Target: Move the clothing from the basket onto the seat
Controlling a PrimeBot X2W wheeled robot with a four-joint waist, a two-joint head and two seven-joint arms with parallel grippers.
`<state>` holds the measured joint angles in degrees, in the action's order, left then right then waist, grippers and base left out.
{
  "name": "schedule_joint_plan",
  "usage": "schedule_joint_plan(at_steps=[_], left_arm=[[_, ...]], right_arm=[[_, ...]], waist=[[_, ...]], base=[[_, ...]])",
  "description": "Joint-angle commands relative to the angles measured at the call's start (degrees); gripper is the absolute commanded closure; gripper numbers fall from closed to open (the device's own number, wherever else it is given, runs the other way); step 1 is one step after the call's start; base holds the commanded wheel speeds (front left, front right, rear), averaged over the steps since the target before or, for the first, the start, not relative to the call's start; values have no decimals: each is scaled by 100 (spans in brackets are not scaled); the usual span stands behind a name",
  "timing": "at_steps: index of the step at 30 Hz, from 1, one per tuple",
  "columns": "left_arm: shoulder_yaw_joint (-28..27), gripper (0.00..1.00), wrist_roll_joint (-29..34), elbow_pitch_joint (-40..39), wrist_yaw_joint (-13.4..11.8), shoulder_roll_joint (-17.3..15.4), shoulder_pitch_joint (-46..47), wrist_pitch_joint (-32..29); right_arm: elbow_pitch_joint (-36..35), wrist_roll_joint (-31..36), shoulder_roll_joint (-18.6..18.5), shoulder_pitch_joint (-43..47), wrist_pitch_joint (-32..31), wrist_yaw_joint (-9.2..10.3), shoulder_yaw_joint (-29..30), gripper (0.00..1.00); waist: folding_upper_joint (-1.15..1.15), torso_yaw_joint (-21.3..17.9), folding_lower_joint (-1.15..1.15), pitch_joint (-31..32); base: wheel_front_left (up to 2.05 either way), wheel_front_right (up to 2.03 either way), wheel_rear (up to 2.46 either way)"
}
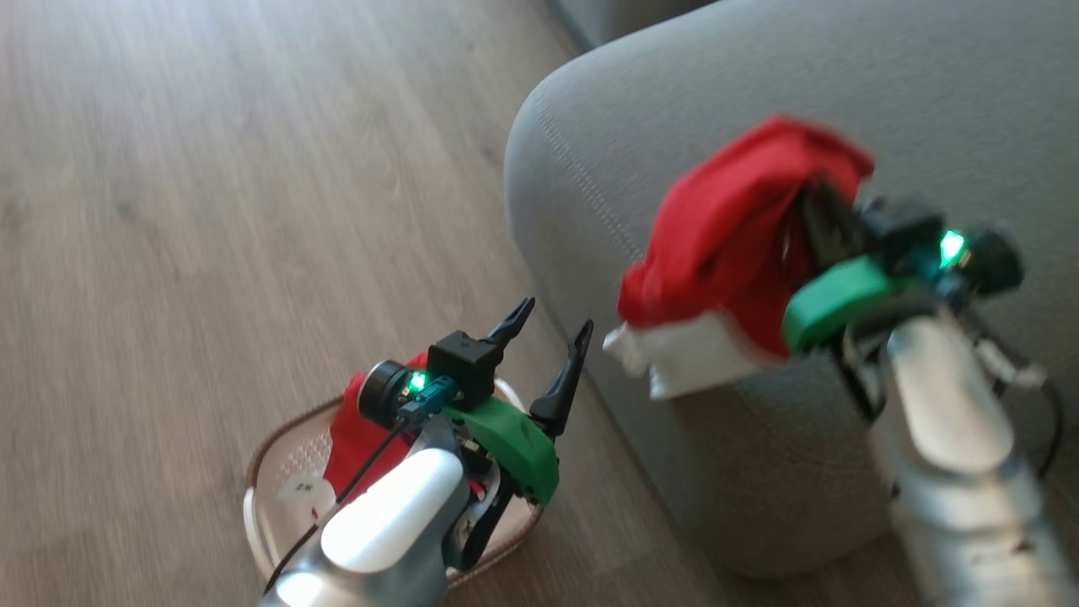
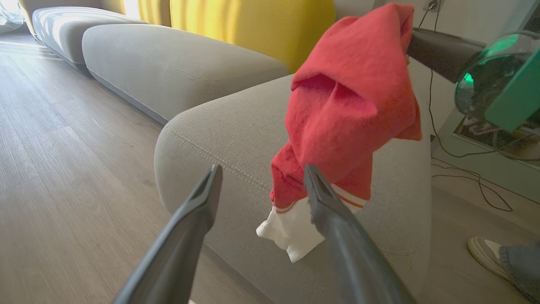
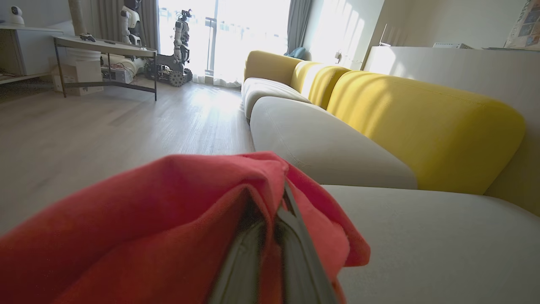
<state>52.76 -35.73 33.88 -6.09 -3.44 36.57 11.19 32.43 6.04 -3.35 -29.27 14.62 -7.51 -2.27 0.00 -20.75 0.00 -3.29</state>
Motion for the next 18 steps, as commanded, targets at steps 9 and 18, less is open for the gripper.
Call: schedule_joint_plan(at_steps=[9, 18], left_arm=[[-188, 0, 335, -606, -238, -428, 740, -85], [-270, 0, 595, -1380, -440, -718, 1140, -71]], right_arm=[[432, 8, -555, -2442, 30, 2, 386, 100], [1232, 252, -1253, -4163, -105, 2, 936, 100]], waist=[[0, 727, 0, -1174], [0, 1250, 0, -2275]], base=[[0, 0, 0], [0, 0, 0]])
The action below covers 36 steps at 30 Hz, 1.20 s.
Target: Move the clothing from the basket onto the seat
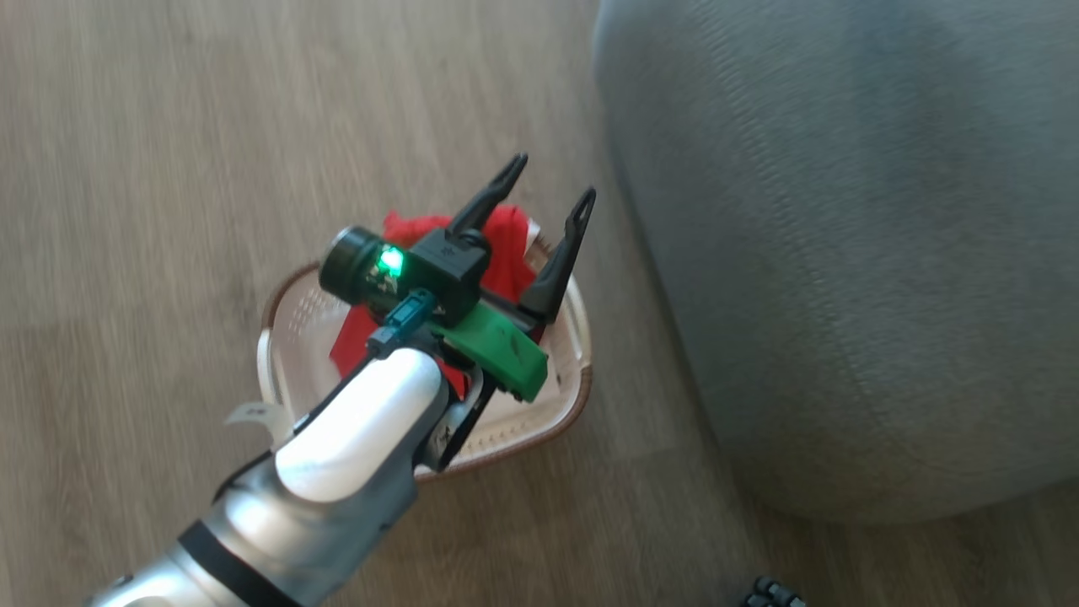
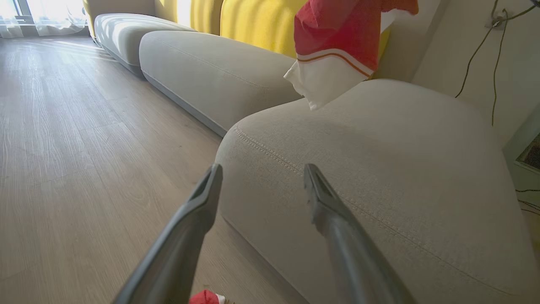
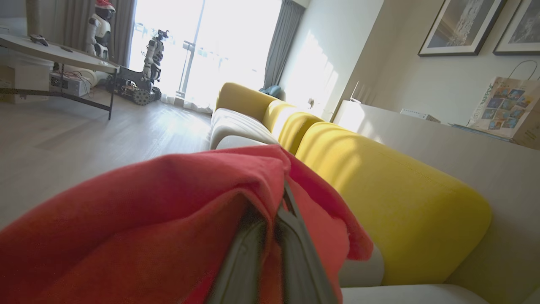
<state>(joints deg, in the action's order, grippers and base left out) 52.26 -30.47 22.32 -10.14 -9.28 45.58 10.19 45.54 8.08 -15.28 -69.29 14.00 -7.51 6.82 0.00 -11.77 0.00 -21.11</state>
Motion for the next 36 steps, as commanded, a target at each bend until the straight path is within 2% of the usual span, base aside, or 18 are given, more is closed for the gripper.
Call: schedule_joint_plan(at_steps=[1, 8, 13, 19, 24, 25, 26, 27, 28, 36], left_arm=[[-225, 0, 103, -295, -59, -166, 274, 39], [-233, 0, 250, -629, -155, -288, 453, 31], [-196, 0, 332, -769, -195, -328, 559, -10], [-154, 0, 332, -763, -223, -366, 512, 4], [-162, 0, 306, -741, -234, -373, 522, 27], [-167, 0, 300, -731, -239, -378, 524, 29], [-171, 0, 294, -722, -246, -384, 520, 31], [-169, 0, 288, -714, -252, -388, 511, 32], [-168, 0, 281, -703, -256, -392, 500, 34], [-208, 0, 167, -604, -294, -447, 363, 71]], right_arm=[[25, 89, -133, -270, -75, 2, 105, 100], [572, 488, -569, -625, -210, 2, 732, 100], [901, 932, -748, -577, -265, 2, 1352, 100], [1218, 1603, -547, -103, -273, 2, 2170, 100], [1331, 1985, -373, 84, -136, 2, 2438, 100], [1342, 2042, -343, 103, -101, 2, 2465, 84], [1358, 2084, -321, 123, -68, 2, 2495, 53], [1386, 2117, -302, 146, -42, 2, 2520, 11], [1422, 2142, -285, 165, -21, 2, 2540, 0], [1511, 2118, -115, 387, 94, 2, 2229, 0]], waist=[[0, 406, 0, -598], [0, 743, 0, -1107], [0, 955, 0, -1410], [0, 1060, 0, -1572], [0, 1039, 0, -1536], [0, 1018, 0, -1520], [0, 995, 0, -1500], [0, 974, 0, -1478], [0, 953, 0, -1454], [0, 723, 0, -1130]], base=[[0, 0, 0], [0, 0, 0], [0, 0, 0], [0, 0, 0], [0, 0, 0], [0, 0, 0], [0, 0, 0], [0, 0, 0], [0, 0, 0], [0, 0, 0]])
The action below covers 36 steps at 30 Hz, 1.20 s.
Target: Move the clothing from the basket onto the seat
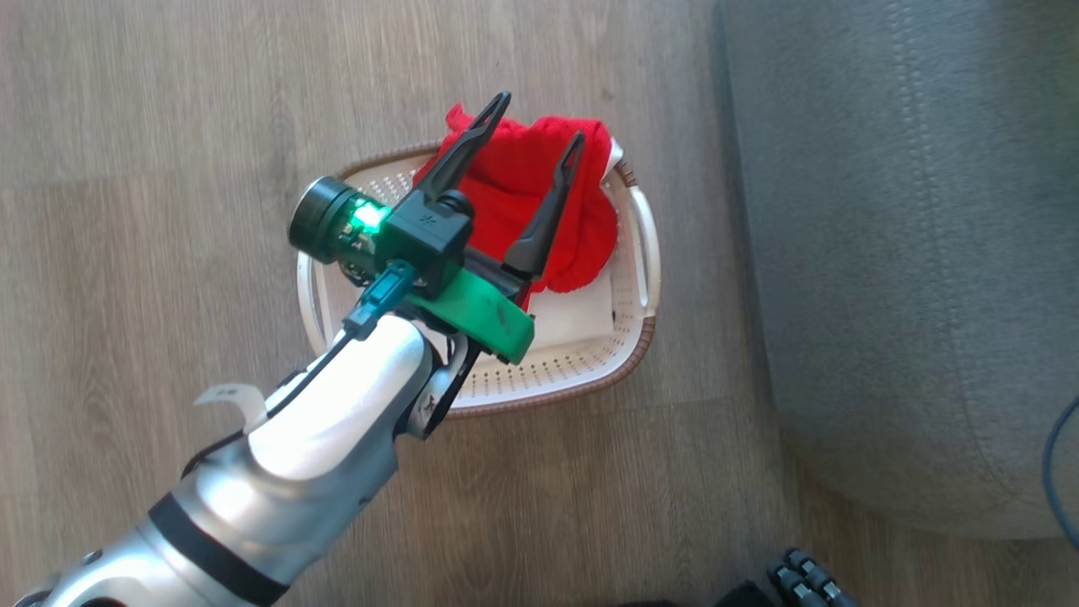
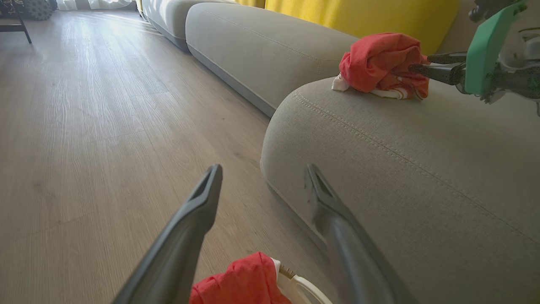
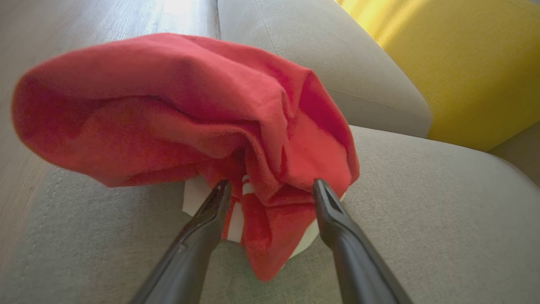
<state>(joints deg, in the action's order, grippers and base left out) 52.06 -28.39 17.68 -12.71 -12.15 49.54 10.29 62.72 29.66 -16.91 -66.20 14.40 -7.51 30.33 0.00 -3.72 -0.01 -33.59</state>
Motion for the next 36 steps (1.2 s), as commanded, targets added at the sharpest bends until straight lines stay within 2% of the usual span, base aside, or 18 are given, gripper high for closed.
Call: schedule_joint_plan(at_steps=[1, 8, 19, 28, 36], left_arm=[[-202, 0, -64, -128, -42, -169, -62, 74], [-309, 0, -252, -13, -85, -214, -343, 194], [-717, 0, -704, 182, -228, -292, -1079, 388], [-1267, 0, -959, 201, -402, -452, -2003, 464], [-1692, 0, -970, 119, -527, -647, -2748, 469]], right_arm=[[-290, -100, 105, 149, 56, 2, -197, 0], [-939, -798, 282, 821, 59, 2, -744, 0], [-1688, -1975, 411, 1572, 59, 2, -1867, 0], [-1871, -3085, 942, 2316, 60, 2, -2672, 0], [-2514, -3389, 1264, 3249, 60, 2, -3050, 0]], waist=[[0, -110, 1, 185], [0, -184, 1, 802], [0, 38, 1, 1871], [0, 291, 1, 2630], [0, 455, 1, 3099]], base=[[0, 0, 0], [0, 0, 0], [0, 0, 0], [0, 0, 0], [0, 0, 0]])
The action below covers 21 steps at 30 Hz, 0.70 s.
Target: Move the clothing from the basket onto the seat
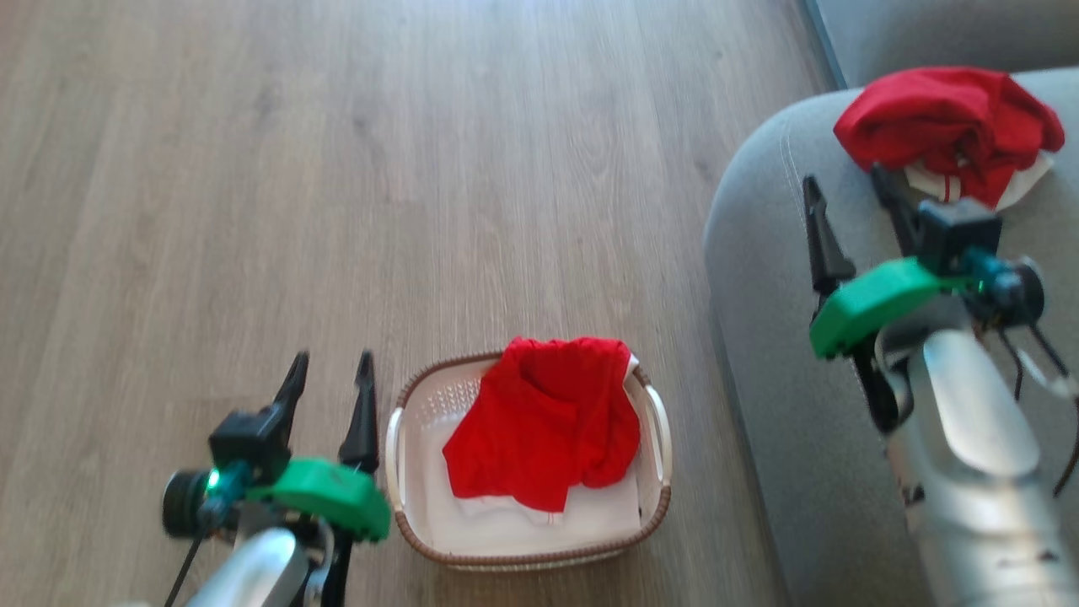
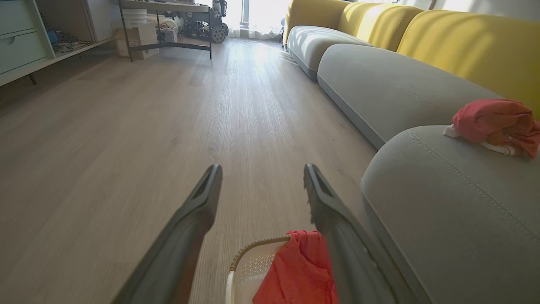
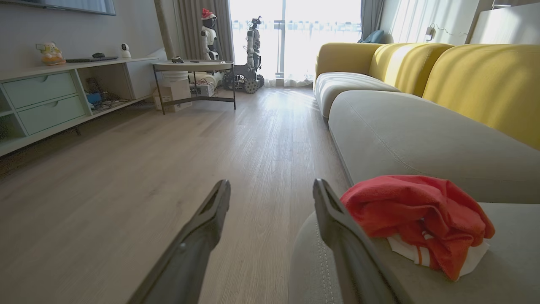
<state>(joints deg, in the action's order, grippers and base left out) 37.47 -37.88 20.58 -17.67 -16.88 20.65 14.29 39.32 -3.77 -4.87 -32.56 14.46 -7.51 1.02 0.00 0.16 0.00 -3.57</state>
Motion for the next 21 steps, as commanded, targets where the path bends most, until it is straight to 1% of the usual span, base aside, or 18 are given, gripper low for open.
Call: schedule_joint_plan(at_steps=[1, 7, 12, 15, 21], left_arm=[[-283, 0, -28, -187, -48, -201, 35, 70], [-542, 0, -76, -320, -213, -350, -604, 70], [-858, 0, -57, -574, -344, -442, -1145, 70], [-1049, 0, 18, -748, -361, -447, -1450, 70], [-1280, 0, 161, -919, -304, -430, -1816, 71]], right_arm=[[-301, -40, 86, 28, 53, 2, -106, 0], [-1021, 79, 188, 978, 53, 2, 158, 0], [-1465, -441, 197, 1669, 53, 2, 49, 0], [-1643, -698, 198, 1994, 53, 2, -47, 0], [-1784, -749, 198, 2335, 53, 2, -257, 0]], waist=[[0, 81, 0, 146], [0, 148, 0, 390], [0, 139, 0, 509], [0, 119, 0, 560], [0, 98, 0, 634]], base=[[0, 0, 0], [0, 0, 0], [0, 0, 0], [0, 0, 0], [0, 0, 0]])
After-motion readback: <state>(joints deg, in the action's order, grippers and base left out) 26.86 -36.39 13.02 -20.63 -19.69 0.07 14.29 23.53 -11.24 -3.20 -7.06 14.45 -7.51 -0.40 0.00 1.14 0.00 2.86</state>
